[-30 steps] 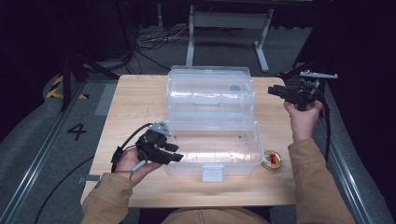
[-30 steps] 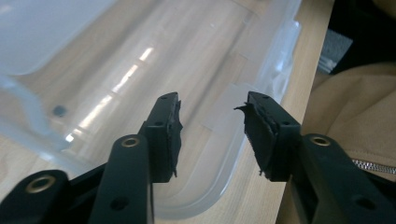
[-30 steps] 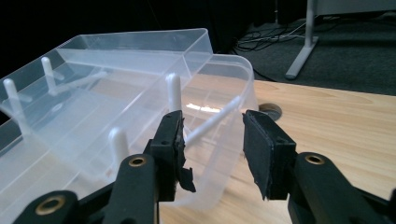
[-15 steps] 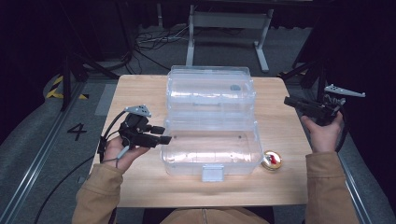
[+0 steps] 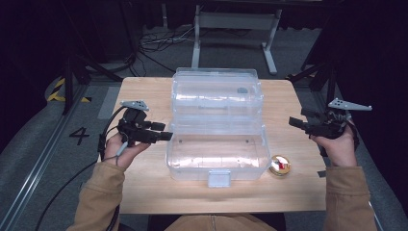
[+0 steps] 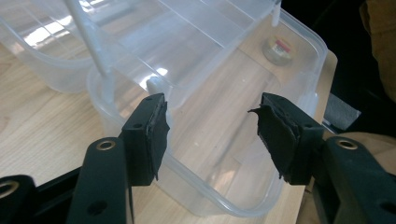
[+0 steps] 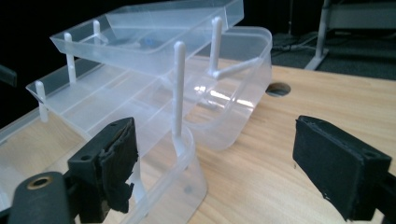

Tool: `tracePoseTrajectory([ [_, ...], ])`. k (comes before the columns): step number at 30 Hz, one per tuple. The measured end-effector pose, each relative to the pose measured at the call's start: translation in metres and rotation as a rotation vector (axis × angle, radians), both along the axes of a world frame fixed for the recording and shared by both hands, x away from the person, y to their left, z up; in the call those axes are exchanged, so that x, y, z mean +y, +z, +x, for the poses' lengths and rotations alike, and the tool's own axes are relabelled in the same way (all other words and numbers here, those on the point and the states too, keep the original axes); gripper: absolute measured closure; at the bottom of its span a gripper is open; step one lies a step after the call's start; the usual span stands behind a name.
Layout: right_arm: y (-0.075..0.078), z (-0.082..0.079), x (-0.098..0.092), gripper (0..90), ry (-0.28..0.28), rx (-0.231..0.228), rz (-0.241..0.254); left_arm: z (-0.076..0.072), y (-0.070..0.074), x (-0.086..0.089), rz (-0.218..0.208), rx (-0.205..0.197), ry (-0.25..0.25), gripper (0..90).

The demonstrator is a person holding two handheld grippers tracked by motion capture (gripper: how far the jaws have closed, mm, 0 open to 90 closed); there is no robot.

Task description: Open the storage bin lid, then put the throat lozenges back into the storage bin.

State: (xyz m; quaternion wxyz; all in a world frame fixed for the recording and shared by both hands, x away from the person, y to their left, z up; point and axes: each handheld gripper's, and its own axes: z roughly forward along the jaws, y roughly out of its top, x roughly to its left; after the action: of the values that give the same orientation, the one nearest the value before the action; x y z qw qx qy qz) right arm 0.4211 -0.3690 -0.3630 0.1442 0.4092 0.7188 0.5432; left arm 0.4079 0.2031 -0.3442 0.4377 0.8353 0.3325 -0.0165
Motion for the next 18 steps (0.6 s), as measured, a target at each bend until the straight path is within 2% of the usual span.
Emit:
tracePoseTrajectory([
  [2,-0.001,-0.002,0.002,11.9,0.006,0.026,-0.015,0.002,0.0,0.002,-0.003,0.004,0.021,42.5],
  [4,-0.002,-0.002,0.004,9.0,0.005,0.032,-0.02,0.004,0.0,0.003,-0.004,0.006,0.027,42.6],
  [6,-0.001,-0.005,0.009,4.1,0.017,0.047,0.002,0.005,0.0,0.004,-0.007,0.007,0.034,42.7],
  [7,0.0,-0.006,0.01,4.1,0.023,0.045,0.013,0.005,0.0,0.005,-0.006,0.008,0.041,42.8],
  [11,0.002,-0.013,0.015,0.8,0.079,0.014,-0.014,0.006,0.001,0.006,-0.015,0.01,0.049,42.9],
  [14,0.004,-0.017,0.014,0.2,0.073,-0.003,-0.064,0.006,0.0,0.006,-0.013,0.01,0.048,42.9],
  [18,0.001,-0.019,0.014,9.3,0.057,0.032,-0.175,0.007,-0.001,0.006,-0.004,0.011,0.046,42.9],
])
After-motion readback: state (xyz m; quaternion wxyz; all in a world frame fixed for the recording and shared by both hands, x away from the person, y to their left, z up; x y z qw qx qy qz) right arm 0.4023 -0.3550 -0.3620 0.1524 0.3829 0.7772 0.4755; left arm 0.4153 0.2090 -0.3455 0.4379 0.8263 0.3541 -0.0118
